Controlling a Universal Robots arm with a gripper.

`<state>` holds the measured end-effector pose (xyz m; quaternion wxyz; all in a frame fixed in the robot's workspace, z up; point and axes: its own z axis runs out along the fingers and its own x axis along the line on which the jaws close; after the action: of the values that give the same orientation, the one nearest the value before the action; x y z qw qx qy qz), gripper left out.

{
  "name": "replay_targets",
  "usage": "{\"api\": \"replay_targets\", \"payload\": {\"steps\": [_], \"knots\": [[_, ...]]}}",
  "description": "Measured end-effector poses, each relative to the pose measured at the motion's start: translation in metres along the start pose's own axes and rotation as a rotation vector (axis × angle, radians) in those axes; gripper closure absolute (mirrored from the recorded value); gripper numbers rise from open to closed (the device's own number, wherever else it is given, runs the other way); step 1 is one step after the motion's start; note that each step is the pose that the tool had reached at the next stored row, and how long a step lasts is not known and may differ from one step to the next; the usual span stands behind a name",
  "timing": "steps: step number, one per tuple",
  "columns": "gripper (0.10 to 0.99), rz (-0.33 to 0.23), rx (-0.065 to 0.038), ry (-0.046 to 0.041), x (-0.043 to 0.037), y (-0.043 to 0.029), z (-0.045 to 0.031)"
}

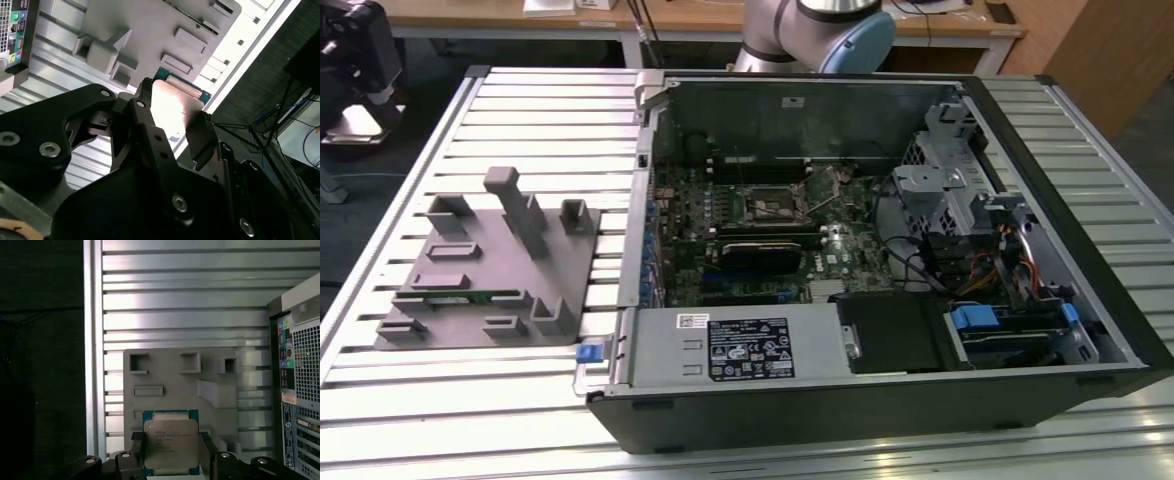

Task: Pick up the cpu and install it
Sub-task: 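Pick up the cpu and move it towards the insertion slot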

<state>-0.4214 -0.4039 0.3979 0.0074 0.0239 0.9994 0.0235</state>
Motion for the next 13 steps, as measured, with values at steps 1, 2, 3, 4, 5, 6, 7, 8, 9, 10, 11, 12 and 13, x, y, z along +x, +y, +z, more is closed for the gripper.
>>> {"api": "replay_targets", "payload": {"steps": [1,2,3,4,5,6,7,8,9,10,11,12,13], "knots": [[0.561,0.0,0.0,0.0,-0.0018,0.0001,-0.0002],[0.561,0.0,0.0,0.0,-0.0038,0.0002,-0.0003],[0.561,0.0,0.0,0.0,-0.006,0.0003,-0.0004],[0.561,0.0,0.0,0.0001,-0.0082,0.0005,-0.0005],[0.561,0.0,0.0,0.0,-0.0102,0.0006,-0.0005],[0.561,0.0,-0.001,0.0,-0.0123,0.0006,-0.0006],[0.561,0.0,-0.001,0.0,-0.0142,0.0007,-0.0006],[0.561,0.0,-0.001,0.0,-0.016,0.0008,-0.0006],[0.561,0.0,-0.002,0.0,-0.0177,0.0009,-0.0006],[0.561,0.0,-0.002,0.0001,-0.0194,0.001,-0.0006],[0.561,0.0,-0.003,0.0001,-0.0211,0.0011,-0.0006],[0.561,0.0,-0.003,0.0001,-0.0227,0.0012,-0.0006],[0.561,0.0,-0.003,0.0001,-0.0243,0.0012,-0.0006]]}}
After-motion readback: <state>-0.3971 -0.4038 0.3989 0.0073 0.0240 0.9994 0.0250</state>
